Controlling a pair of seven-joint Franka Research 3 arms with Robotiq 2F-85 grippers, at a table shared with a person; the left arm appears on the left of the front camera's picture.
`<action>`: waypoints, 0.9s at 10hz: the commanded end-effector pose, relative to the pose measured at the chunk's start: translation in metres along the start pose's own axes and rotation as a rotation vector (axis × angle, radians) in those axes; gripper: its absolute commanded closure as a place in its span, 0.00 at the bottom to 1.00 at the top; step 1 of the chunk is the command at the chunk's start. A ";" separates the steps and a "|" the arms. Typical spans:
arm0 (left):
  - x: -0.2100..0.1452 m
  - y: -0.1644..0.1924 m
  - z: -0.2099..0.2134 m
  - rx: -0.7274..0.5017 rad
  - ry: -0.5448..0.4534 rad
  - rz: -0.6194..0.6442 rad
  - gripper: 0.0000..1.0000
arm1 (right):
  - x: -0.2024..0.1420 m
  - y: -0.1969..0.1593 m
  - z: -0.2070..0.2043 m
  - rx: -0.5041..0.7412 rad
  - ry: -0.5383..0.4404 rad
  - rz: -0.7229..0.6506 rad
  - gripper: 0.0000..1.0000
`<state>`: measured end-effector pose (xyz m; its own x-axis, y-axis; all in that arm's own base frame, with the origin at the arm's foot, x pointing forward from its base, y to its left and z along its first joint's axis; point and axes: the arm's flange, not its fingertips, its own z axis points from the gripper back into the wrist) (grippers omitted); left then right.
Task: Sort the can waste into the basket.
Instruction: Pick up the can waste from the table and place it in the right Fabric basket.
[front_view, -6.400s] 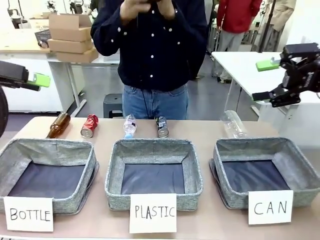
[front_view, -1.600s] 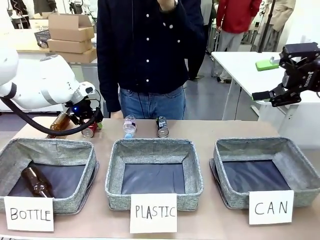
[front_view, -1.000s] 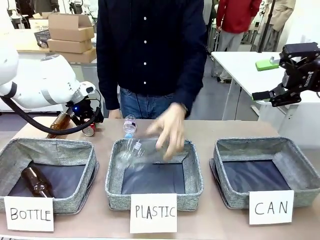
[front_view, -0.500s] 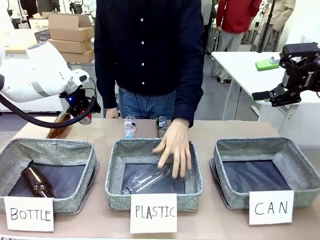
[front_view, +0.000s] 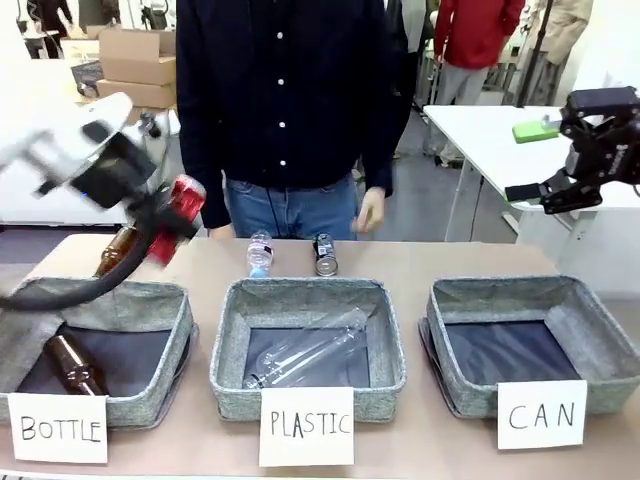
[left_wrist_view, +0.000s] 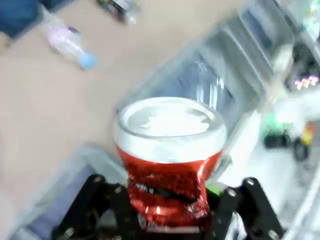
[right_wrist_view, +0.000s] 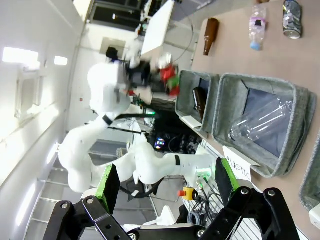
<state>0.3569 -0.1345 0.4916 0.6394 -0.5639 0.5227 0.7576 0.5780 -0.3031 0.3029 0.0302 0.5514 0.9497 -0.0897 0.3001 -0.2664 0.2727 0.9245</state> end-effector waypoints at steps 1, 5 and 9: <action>-0.041 -0.023 0.001 -0.021 0.094 -0.339 1.00 | 0.002 -0.001 -0.003 0.028 -0.007 0.023 0.00; -0.028 -0.024 0.001 -0.018 0.048 -0.108 1.00 | 0.000 0.000 0.000 0.000 0.001 0.000 0.00; 0.159 -0.104 -0.096 -0.280 -0.008 -0.773 1.00 | -0.047 0.022 0.142 -0.682 -0.134 0.315 0.00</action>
<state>0.3545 -0.3005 0.5137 0.1025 -0.7740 0.6248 0.9925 0.0378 -0.1160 0.2494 -0.0437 0.5967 0.8619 0.0347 0.5059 -0.3855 0.6929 0.6093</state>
